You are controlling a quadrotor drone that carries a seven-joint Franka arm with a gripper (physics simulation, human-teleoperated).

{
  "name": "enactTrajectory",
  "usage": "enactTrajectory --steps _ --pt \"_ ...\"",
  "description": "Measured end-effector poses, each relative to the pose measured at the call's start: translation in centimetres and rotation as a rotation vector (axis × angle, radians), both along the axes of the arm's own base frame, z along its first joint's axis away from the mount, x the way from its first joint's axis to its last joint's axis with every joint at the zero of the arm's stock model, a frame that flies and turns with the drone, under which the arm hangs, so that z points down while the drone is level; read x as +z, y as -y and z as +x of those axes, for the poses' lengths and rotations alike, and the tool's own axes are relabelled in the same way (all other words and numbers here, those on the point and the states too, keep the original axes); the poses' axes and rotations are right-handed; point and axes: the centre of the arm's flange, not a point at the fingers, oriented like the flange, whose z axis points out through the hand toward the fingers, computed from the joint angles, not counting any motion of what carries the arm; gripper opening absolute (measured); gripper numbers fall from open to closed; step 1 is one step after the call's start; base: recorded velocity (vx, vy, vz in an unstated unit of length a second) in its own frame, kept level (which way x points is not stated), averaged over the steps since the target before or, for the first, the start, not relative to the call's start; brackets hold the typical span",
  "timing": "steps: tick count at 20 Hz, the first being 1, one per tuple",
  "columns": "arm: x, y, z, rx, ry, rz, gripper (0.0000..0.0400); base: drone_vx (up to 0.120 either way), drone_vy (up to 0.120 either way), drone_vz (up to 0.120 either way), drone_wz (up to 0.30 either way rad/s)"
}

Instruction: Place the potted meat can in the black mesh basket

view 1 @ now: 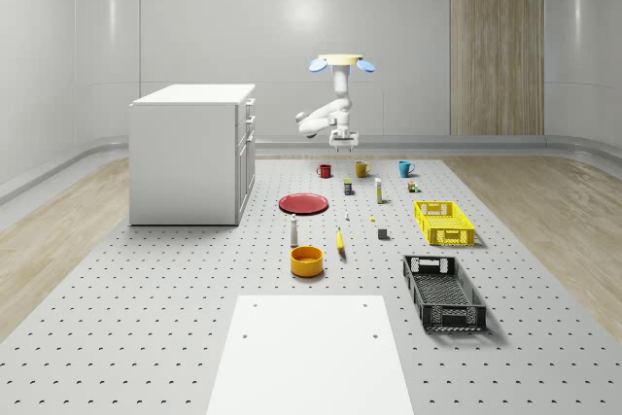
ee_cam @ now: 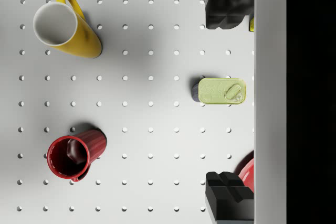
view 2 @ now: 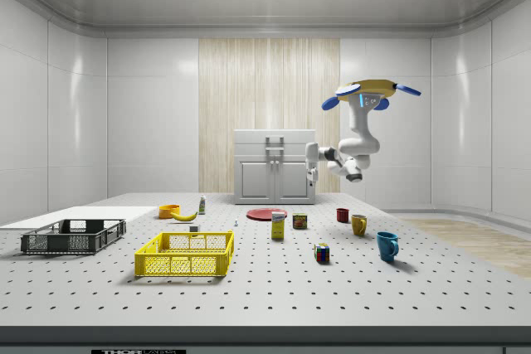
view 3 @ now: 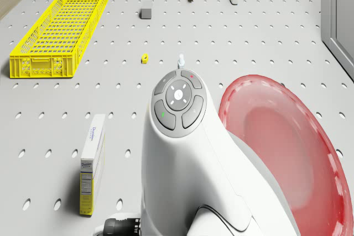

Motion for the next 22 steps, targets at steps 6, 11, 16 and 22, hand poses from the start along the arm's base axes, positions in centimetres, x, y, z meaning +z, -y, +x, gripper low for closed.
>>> enactTrajectory --steps 6,11,16,22 --pt "0.00 0.06 0.00 0.000 0.000 -0.006 0.0400 0.033 0.067 -0.120 0.000" --pt "-0.01 0.07 0.00 0.000 0.000 -0.008 0.0400 0.064 0.000 -0.120 0.000" --pt "-0.01 0.08 0.00 0.000 0.000 -0.008 0.0400 0.120 0.000 -0.120 0.000" --pt "-0.01 0.08 0.00 0.000 0.000 -0.009 0.0400 0.013 0.000 -0.120 0.000"
